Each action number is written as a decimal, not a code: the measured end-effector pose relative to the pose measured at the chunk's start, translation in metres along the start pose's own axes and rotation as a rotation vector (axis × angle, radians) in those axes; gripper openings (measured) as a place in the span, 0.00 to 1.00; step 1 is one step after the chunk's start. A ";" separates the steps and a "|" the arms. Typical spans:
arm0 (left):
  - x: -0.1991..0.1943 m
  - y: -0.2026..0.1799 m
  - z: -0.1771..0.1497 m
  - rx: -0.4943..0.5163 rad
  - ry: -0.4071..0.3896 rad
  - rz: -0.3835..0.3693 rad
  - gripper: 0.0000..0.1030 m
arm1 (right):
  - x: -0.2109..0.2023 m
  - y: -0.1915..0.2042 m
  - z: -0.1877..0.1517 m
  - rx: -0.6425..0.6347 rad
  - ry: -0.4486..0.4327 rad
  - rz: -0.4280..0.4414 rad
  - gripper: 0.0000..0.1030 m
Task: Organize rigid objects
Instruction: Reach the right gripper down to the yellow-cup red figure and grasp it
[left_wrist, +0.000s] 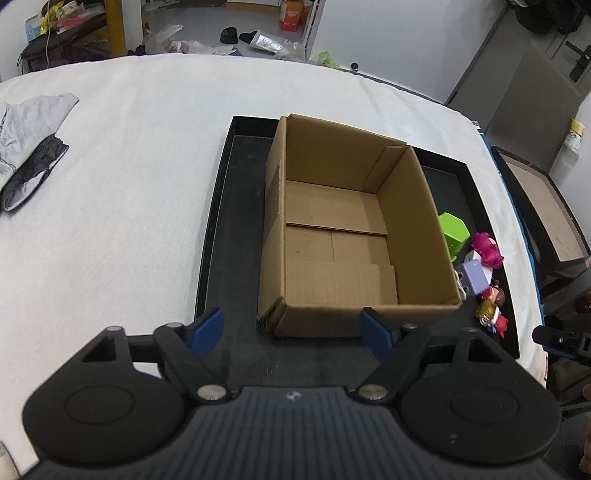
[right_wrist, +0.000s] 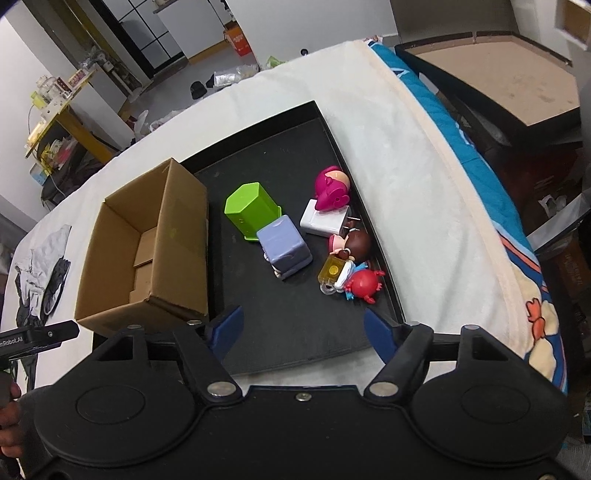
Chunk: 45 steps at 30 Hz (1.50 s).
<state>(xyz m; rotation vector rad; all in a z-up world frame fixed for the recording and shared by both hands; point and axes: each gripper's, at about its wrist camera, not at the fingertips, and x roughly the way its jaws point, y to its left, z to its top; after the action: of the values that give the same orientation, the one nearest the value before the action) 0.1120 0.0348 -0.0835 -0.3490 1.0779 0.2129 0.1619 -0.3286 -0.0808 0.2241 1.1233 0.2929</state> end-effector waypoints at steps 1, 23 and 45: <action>0.003 0.000 0.002 -0.002 0.004 0.002 0.72 | 0.002 0.000 0.001 0.001 0.005 0.003 0.66; 0.056 0.008 0.033 -0.059 0.082 0.009 0.24 | 0.062 -0.018 0.025 0.026 0.035 0.041 0.49; 0.070 0.012 0.033 -0.055 0.111 0.018 0.15 | 0.090 0.004 0.021 -0.169 0.092 -0.117 0.59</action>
<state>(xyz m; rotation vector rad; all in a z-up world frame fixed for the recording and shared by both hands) 0.1674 0.0581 -0.1339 -0.4041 1.1864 0.2411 0.2169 -0.2951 -0.1472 -0.0048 1.1914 0.2942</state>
